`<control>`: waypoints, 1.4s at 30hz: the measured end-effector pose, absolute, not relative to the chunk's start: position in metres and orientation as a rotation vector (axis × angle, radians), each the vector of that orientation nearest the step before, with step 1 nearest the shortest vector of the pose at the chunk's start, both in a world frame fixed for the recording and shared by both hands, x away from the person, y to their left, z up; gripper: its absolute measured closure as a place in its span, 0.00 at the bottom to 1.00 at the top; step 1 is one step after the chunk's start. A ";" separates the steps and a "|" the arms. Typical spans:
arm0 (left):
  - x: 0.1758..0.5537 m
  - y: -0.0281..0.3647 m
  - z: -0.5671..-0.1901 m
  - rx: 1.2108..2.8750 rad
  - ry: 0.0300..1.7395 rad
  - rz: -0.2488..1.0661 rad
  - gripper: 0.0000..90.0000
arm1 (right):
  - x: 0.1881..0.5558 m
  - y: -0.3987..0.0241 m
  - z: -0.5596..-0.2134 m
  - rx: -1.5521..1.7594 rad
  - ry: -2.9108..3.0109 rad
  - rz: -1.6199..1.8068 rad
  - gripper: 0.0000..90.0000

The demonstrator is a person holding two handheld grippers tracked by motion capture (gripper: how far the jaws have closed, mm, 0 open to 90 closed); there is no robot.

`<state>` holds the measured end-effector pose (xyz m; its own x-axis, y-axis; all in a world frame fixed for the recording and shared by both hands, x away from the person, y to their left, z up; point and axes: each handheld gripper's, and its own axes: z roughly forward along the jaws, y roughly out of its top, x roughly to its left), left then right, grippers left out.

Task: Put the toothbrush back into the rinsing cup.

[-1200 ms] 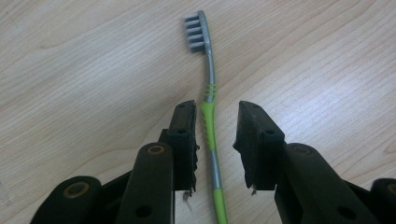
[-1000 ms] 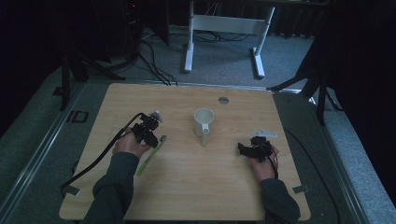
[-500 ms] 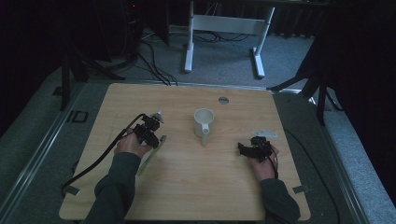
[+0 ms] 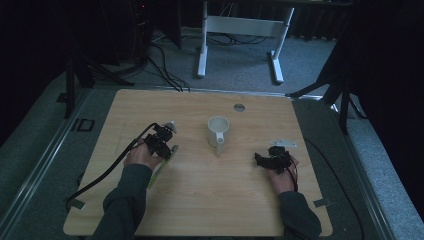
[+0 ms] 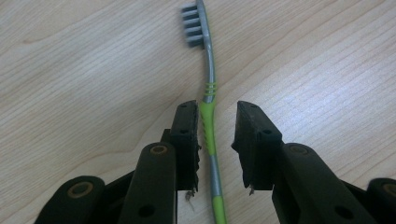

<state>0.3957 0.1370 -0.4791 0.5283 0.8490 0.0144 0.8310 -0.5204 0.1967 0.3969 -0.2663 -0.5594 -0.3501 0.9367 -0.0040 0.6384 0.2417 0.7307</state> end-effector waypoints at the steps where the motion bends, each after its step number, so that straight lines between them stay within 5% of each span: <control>1: 0.396 0.137 -0.480 2.598 1.443 0.161 0.77 | 0.397 -0.266 -0.559 1.438 2.076 0.898 0.24; 42: 0.406 0.131 -0.506 2.670 1.501 0.120 0.83 | 0.397 -0.266 -0.559 1.441 2.075 0.900 0.24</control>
<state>0.4055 0.1306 -0.5063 0.5182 0.8547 0.0306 0.8487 -0.5184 0.1050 0.3970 -0.2659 -0.5594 -0.3486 0.9373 -0.0016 0.6394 0.2391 0.7308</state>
